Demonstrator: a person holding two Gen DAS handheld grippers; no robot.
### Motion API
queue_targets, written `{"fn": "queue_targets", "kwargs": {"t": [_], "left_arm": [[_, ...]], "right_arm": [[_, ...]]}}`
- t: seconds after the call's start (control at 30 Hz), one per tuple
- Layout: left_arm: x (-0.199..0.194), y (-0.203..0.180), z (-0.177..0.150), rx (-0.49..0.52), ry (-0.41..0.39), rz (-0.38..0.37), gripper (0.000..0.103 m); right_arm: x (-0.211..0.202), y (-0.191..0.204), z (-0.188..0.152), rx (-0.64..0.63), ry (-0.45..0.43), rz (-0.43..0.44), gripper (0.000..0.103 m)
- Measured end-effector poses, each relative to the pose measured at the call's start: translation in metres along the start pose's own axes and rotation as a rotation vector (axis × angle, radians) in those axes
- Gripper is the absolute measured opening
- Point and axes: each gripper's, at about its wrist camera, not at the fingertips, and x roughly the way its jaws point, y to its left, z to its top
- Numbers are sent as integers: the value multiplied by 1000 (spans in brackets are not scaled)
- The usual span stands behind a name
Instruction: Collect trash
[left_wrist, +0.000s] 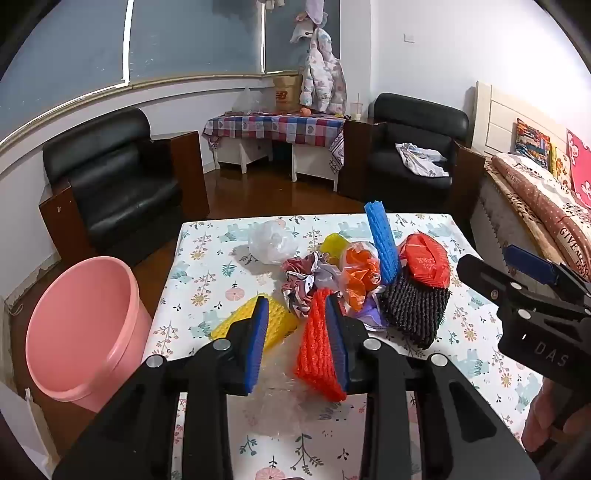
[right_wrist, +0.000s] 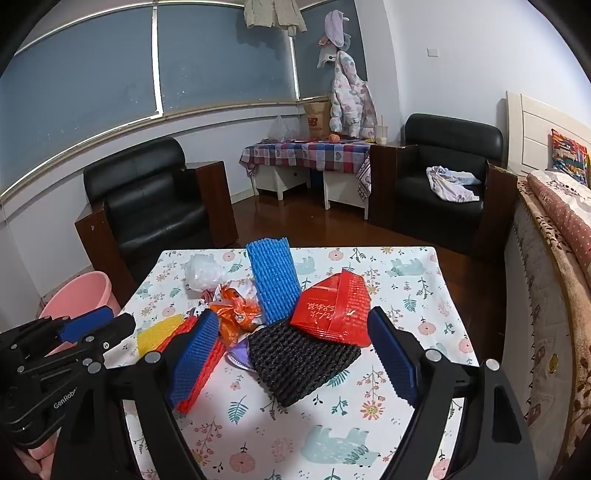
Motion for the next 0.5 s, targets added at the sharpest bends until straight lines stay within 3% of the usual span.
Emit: {"fn": "queue_targets", "kwargs": {"t": [0.5], "left_arm": [[0, 0, 0, 0, -1, -3, 32]], "right_arm": [[-1, 1, 0, -2, -7, -2, 82]]}}
